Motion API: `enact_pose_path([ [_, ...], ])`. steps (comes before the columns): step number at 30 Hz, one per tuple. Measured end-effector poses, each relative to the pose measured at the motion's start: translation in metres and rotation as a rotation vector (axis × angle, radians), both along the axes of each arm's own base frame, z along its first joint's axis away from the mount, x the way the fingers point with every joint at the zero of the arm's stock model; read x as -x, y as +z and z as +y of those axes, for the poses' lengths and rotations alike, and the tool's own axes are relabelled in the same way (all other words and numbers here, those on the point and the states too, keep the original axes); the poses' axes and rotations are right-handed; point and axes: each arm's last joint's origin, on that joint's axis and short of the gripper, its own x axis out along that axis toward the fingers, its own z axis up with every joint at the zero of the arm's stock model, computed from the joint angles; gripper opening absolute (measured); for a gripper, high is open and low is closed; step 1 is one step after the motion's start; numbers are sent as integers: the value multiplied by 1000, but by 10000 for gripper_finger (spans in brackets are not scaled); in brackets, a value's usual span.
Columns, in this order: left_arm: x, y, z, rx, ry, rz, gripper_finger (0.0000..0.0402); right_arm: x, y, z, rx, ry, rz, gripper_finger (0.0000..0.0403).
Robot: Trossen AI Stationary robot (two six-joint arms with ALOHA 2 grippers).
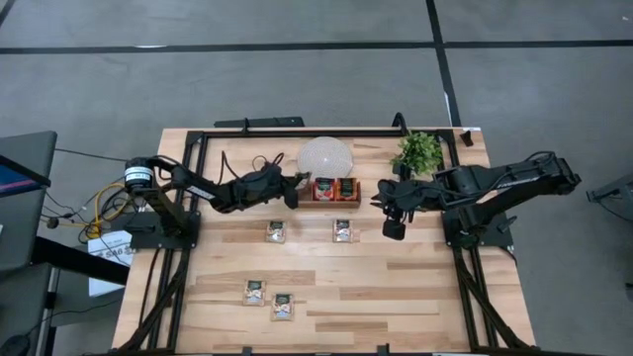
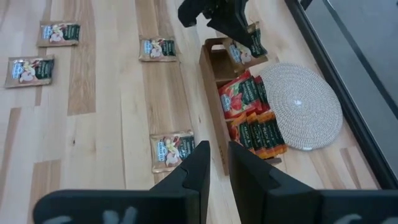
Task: Pick & Place Tea
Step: Put the brown tea bag into the left compartment of the wooden organizer
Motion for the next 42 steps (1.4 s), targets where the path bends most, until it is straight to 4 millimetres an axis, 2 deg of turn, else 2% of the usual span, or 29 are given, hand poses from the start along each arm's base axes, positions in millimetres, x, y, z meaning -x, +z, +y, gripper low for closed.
enact_pose_path([
  [21,1,-2,0,1,2,22,1,0,0,0,-1,0,-6,49],
  [34,1,-2,0,-8,-1,28,75,0,0,0,-1,0,-6,49],
  [42,1,1,1,-38,26,31,88,0,0,0,-2,1,-5,49],
])
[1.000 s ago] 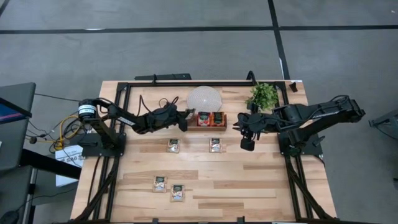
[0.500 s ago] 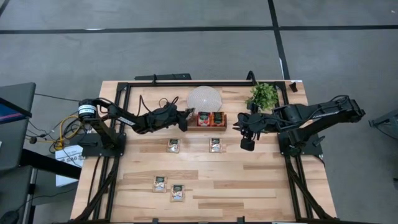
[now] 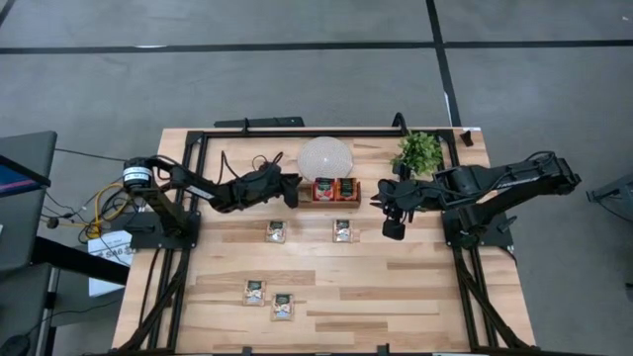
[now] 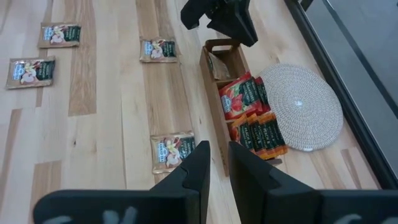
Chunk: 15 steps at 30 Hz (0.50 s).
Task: Pick & Place Tea
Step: Put the brown tea bag into the left compartment of the wooden organizer
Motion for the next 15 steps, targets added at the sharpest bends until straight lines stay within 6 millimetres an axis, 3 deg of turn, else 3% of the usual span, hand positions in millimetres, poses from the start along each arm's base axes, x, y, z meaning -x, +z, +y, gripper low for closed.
enact_pose_path([
  [4,0,4,-2,31,-80,-20,88,0,0,0,0,0,0,49],
  [11,3,25,-22,156,-489,-65,87,0,0,0,5,5,2,49],
  [15,7,26,-33,203,-544,8,87,0,0,0,5,5,1,49],
])
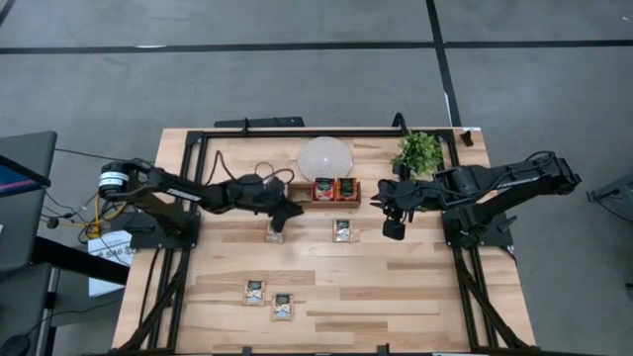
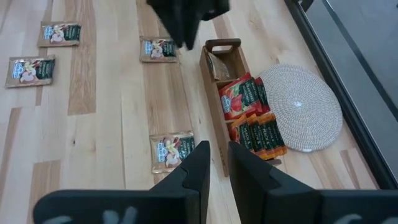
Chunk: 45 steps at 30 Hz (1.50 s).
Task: Pick & Place Tea
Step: Put the brown tea bag into the left compartment of the wooden organizer
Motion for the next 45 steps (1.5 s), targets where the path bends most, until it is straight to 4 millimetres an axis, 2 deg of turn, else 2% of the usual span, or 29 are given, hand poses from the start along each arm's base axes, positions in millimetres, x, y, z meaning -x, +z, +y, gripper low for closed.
enact_pose_path([
  [3,3,-9,-6,-12,39,102,87,0,0,0,0,0,0,49],
  [7,0,-9,-9,-93,128,139,87,0,0,0,1,-1,-1,49],
  [17,-26,15,-19,-227,90,291,87,0,0,0,1,-3,-3,49],
  [25,-35,14,-19,-239,101,356,87,0,0,0,1,-3,-5,49],
  [35,-62,9,-19,-297,71,492,87,0,0,0,1,-2,-4,49],
  [45,-62,10,-14,-361,120,578,87,0,0,0,3,0,0,49],
])
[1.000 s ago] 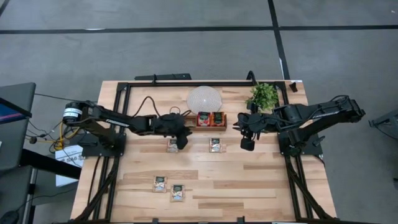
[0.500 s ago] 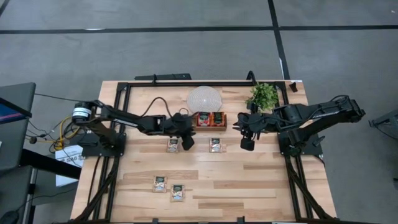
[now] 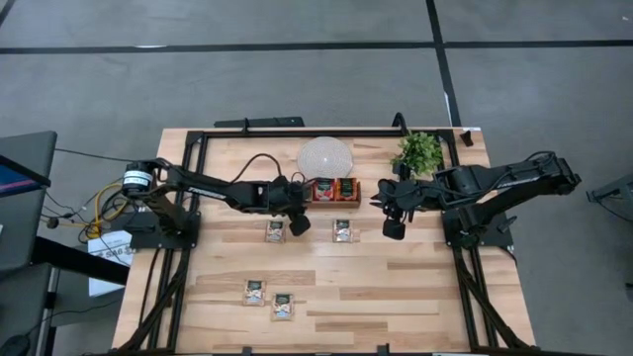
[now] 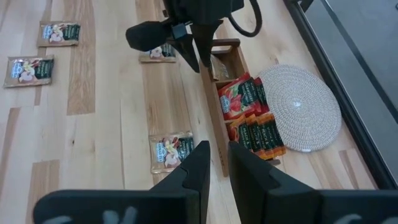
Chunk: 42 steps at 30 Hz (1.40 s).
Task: Pick & Place Tea
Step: Put the brown tea bag into the left compartment of the wooden organizer
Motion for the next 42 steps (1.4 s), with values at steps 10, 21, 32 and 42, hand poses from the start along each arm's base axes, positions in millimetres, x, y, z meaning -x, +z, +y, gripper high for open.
enact_pose_path([
  [10,0,1,2,-63,46,-3,87,0,0,0,-1,1,0,49],
  [21,0,4,5,-148,92,9,87,0,0,0,-2,1,0,49],
  [32,-3,16,35,-249,149,18,87,0,0,0,-3,1,0,49],
  [42,1,50,-2,-111,-86,12,87,0,0,0,-2,1,1,49],
])
